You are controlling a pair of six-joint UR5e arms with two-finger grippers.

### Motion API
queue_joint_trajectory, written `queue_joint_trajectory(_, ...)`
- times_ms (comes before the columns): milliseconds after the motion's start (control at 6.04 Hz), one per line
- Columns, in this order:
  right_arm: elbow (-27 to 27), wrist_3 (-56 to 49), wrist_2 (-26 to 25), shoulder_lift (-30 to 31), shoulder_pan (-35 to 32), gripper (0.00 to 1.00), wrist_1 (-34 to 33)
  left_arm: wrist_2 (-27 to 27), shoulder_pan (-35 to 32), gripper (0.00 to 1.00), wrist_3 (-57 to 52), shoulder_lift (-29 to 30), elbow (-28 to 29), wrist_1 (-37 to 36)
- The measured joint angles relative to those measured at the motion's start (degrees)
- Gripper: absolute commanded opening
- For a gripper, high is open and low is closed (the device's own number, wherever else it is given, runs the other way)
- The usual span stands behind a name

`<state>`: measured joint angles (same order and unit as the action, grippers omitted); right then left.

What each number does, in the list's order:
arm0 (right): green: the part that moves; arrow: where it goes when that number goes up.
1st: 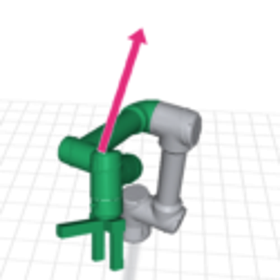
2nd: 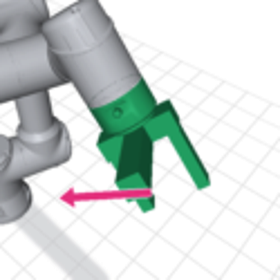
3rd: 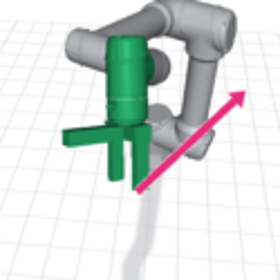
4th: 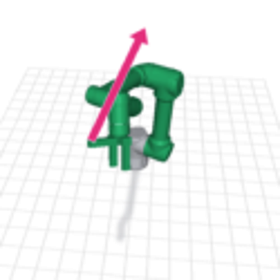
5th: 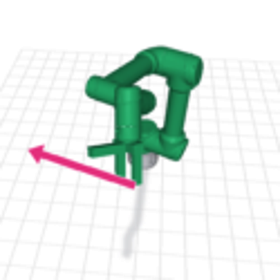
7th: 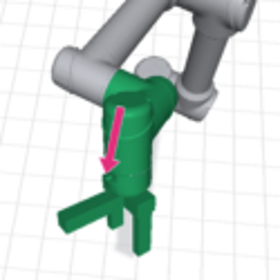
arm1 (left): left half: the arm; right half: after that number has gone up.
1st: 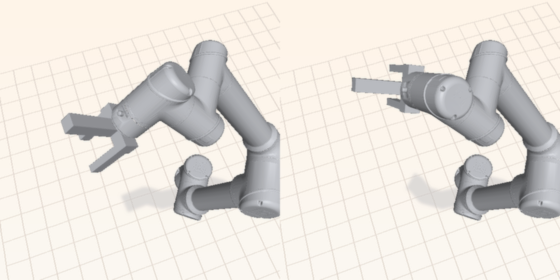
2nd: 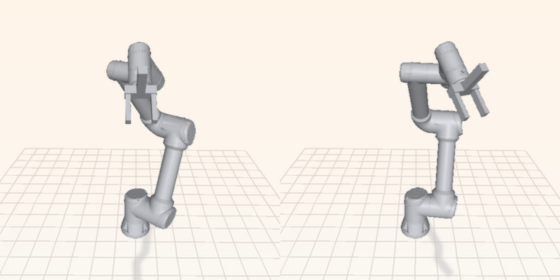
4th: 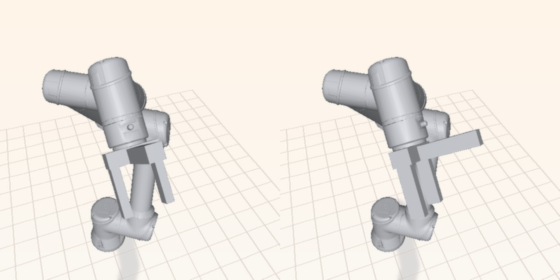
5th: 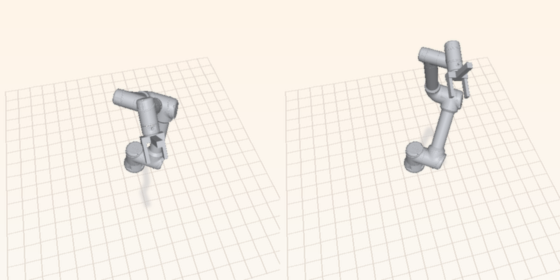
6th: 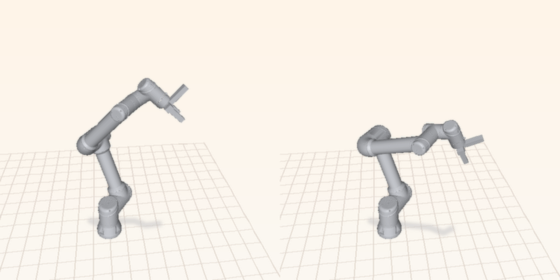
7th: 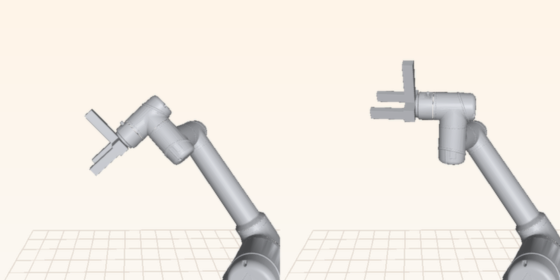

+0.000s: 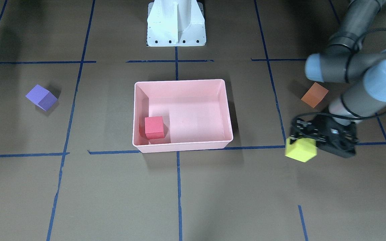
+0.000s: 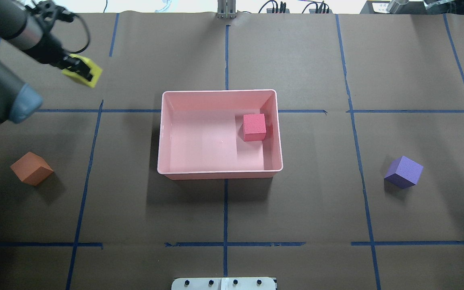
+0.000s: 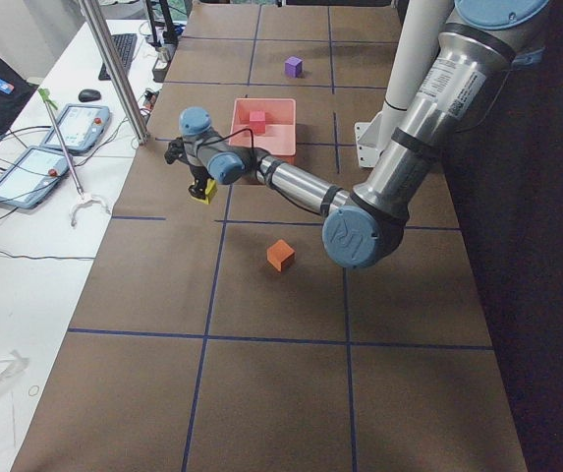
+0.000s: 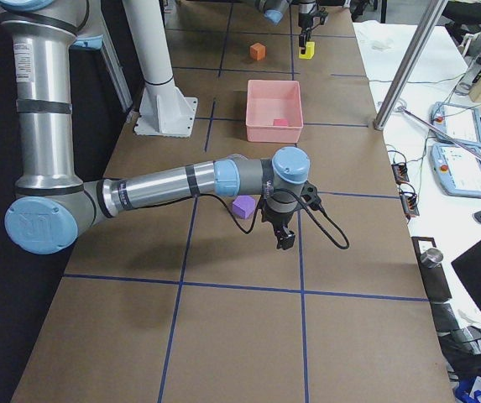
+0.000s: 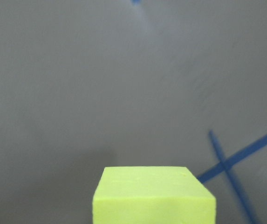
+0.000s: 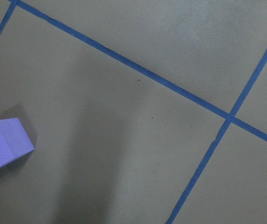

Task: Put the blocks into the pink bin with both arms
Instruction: 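Carry the yellow cube into the bin and open the left gripper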

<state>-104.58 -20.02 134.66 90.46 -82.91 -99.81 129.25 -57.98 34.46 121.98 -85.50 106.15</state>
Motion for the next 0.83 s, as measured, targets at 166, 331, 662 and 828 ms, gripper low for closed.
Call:
queue_joint_trajectory(166, -0.1, 1.1, 0.1, -0.2, 0.0, 1.0, -0.1, -2.0, 3.6, 0.6, 7.4, 3.9, -2.9, -4.7)
queue_joint_trajectory(331, -0.4, 3.2, 0.3, -0.6, 0.0, 1.0, 0.0, -6.0, 8.3, 0.63, 13.7, 7.4, -6.0, -10.9)
queue_joint_trajectory(662, -0.8, 5.4, 0.8, -0.7, -0.1, 1.0, 0.2, -11.5, 15.2, 1.0, 22.6, 11.7, -8.4, -19.4)
queue_joint_trajectory(828, -0.9, 5.8, 0.8, -0.7, 0.0, 1.0, 0.2, -12.0, 16.3, 1.0, 24.2, 12.1, -8.6, -20.3)
